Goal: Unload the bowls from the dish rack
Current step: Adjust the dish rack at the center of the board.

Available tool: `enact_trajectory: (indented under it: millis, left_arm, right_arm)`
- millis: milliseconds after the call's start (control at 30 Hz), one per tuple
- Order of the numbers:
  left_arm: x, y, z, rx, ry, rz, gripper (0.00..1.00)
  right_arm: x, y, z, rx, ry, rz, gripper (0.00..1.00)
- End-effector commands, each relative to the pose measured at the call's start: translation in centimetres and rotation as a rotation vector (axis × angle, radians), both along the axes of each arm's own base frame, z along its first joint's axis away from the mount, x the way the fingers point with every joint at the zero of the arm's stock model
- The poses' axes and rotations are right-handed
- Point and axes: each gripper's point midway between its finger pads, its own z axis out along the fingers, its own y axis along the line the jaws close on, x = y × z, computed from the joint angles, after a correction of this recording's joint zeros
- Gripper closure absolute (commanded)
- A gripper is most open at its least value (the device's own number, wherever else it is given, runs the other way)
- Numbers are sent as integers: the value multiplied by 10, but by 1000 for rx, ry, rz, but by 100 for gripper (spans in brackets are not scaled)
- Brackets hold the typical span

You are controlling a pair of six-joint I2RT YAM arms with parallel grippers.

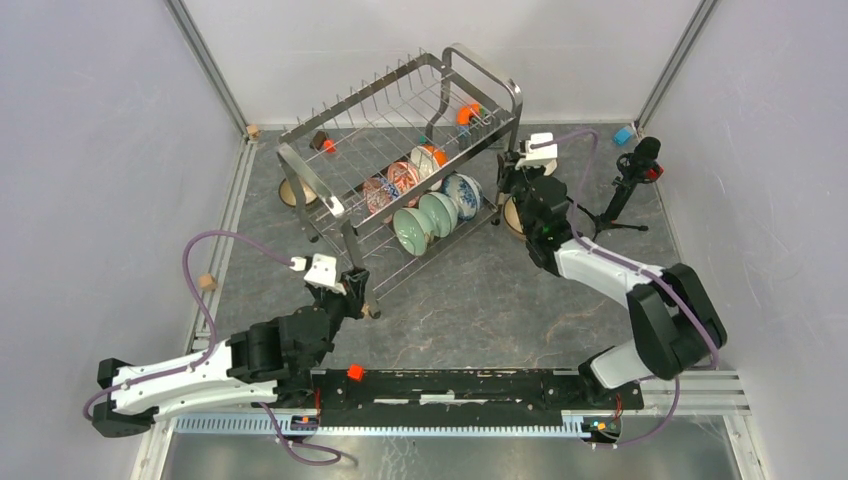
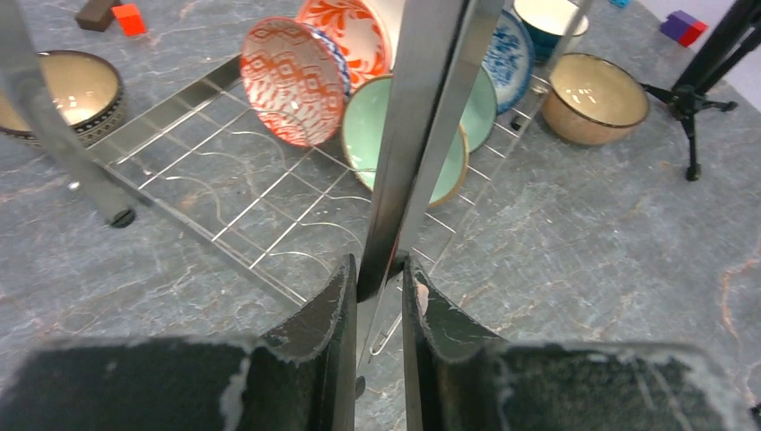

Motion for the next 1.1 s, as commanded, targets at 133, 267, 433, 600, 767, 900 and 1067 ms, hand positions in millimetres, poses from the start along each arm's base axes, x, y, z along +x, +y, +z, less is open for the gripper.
enact_trajectory:
  millis: [133,267,433,600,767,900,1067]
  left_arm:
    - [3,0,-12,-44,59,51,98]
    - [2,1,-13,-60,73,55,98]
    - [1,7,-13,-70,81,72,98]
    - [-1,15,-8,-72,94,91,98]
    - [-3,22,-4,-87,99,95,98]
    - [-5,17,-10,-97,111,71,98]
    - [-6,0,-21,-79,137,24,98]
  right_arm:
    - [-91,71,-13,68,122,358,100]
    - [-104,72,-9,50,119,407,100]
    - [-116,77,-10,26,152,454,100]
    - [-135,85,-19,32,205,520,100]
    - [-157,88,-34,21,278,557,100]
    - [-172,76,-49,10,324,542,100]
    - [-187,53,-62,1,344,489,100]
